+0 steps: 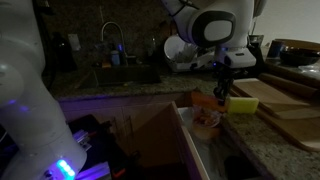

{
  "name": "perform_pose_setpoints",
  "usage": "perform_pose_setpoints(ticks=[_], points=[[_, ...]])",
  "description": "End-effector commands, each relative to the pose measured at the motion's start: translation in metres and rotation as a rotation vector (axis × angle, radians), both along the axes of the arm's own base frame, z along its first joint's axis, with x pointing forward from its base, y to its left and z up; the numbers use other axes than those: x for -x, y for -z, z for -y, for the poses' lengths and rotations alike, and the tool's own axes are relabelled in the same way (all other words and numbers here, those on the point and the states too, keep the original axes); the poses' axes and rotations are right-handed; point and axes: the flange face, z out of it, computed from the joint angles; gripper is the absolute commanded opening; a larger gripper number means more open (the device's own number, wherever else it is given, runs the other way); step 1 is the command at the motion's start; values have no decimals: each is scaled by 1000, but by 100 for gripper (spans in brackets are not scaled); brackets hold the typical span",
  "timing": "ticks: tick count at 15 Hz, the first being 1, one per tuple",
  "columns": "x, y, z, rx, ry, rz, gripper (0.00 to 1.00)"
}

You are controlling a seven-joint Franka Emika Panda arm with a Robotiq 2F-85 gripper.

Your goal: Take the orange object from the drawer and place it on the countertop

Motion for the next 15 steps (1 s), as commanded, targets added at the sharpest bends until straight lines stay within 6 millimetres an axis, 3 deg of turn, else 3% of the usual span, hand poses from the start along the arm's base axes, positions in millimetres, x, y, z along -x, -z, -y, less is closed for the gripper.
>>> perform_pose_setpoints(ticks=[1, 5, 7, 9, 11, 12, 15], points=[[-8, -54, -2, 14, -19, 118, 1], [-11, -166, -4, 0, -1, 359, 1], [-4, -228, 13, 60, 37, 482, 1], [12, -278, 47, 93, 107, 584, 1], [30, -297, 88, 98, 223, 657, 1], [39, -297, 109, 92, 286, 677, 1], [65, -274, 160, 50, 447, 667, 1]])
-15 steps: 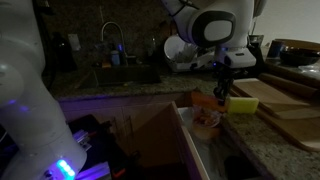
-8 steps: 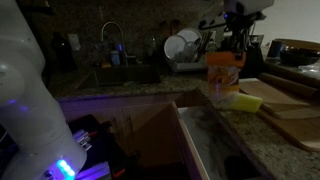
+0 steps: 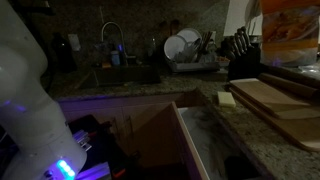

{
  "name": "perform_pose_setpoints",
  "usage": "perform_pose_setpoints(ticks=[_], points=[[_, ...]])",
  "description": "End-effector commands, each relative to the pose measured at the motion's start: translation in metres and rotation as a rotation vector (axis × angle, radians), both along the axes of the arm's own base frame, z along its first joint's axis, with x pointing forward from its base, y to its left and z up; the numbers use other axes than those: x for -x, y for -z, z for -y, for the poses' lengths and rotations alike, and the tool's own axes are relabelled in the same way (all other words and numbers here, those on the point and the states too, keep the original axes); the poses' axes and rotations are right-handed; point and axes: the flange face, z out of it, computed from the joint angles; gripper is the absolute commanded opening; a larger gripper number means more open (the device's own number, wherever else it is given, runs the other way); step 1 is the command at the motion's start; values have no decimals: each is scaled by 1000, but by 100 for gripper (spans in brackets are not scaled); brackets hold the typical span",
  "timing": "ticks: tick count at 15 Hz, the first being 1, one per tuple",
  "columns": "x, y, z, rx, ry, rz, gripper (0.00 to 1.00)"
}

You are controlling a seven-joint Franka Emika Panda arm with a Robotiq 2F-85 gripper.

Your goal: Take the orange object from the drawer and place it on the countertop

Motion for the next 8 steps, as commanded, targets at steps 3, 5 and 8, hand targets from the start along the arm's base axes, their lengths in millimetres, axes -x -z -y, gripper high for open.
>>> perform_pose_setpoints(ticks=[3, 5, 8], points=[[19, 71, 77, -211, 202, -30, 1], [19, 97, 94, -322, 243, -22, 1], [17, 120, 106, -445, 280, -28, 1]])
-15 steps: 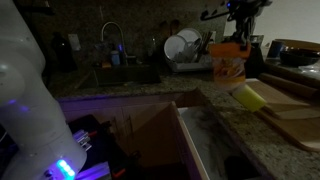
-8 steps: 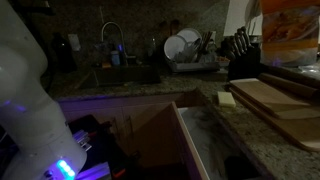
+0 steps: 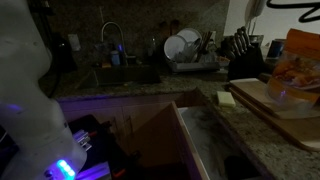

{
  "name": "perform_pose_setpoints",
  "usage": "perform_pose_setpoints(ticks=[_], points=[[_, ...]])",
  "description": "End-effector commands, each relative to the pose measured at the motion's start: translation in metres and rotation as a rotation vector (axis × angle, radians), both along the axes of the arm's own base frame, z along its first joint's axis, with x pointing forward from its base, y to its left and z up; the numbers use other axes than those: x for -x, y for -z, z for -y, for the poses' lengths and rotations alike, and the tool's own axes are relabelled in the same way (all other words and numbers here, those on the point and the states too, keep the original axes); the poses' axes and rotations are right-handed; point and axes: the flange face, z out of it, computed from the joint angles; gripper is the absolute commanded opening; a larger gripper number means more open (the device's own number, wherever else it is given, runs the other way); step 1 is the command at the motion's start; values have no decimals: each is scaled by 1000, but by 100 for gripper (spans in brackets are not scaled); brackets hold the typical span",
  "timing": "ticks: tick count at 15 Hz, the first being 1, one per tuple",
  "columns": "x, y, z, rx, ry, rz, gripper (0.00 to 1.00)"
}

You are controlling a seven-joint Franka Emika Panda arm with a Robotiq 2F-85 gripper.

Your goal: Take the orange object from the drawer and place it on the countertop

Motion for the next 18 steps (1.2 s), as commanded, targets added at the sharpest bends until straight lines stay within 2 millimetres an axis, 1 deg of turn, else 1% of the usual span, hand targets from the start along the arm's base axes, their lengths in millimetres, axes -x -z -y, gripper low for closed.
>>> perform_pose_setpoints(ticks=[1, 4, 7, 10, 14, 18], points=[[-9, 13, 15, -114, 29, 14, 1], [-18, 22, 14, -109, 15, -51, 1], [-19, 41, 9, -68, 0, -194, 1], [-21, 54, 5, -25, -23, -297, 1], [-24, 69, -3, -24, -65, -330, 1], [-23, 87, -3, -71, -59, -357, 1]])
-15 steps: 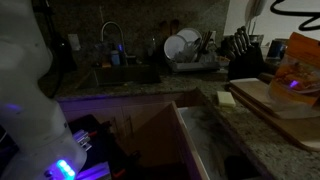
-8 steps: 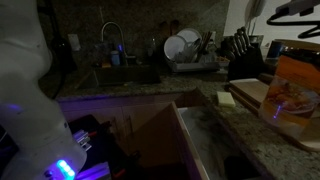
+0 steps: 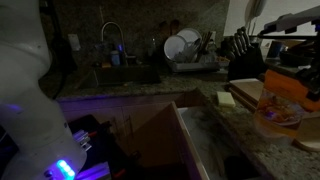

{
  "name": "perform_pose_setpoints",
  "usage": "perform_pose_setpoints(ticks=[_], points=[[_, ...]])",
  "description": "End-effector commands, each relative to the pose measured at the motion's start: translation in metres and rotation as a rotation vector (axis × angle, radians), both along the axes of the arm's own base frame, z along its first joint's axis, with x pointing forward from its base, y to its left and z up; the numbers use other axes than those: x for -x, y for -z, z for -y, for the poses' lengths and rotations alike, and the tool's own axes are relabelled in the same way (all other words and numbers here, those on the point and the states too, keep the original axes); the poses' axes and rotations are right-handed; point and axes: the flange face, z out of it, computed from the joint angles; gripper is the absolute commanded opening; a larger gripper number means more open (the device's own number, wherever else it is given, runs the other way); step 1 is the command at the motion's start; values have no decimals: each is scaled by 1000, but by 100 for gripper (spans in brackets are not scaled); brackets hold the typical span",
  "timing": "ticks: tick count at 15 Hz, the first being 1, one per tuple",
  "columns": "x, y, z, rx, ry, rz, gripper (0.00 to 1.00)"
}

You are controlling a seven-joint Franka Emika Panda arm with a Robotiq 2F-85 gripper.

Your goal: Take the orange object from the drawer and place it on the countertop

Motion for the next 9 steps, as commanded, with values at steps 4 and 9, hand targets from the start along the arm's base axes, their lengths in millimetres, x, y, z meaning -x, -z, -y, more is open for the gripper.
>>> perform_pose_setpoints(ticks=[4, 9], points=[[4, 25, 6, -31, 18, -40, 1], [3, 33, 11, -25, 22, -45, 32]])
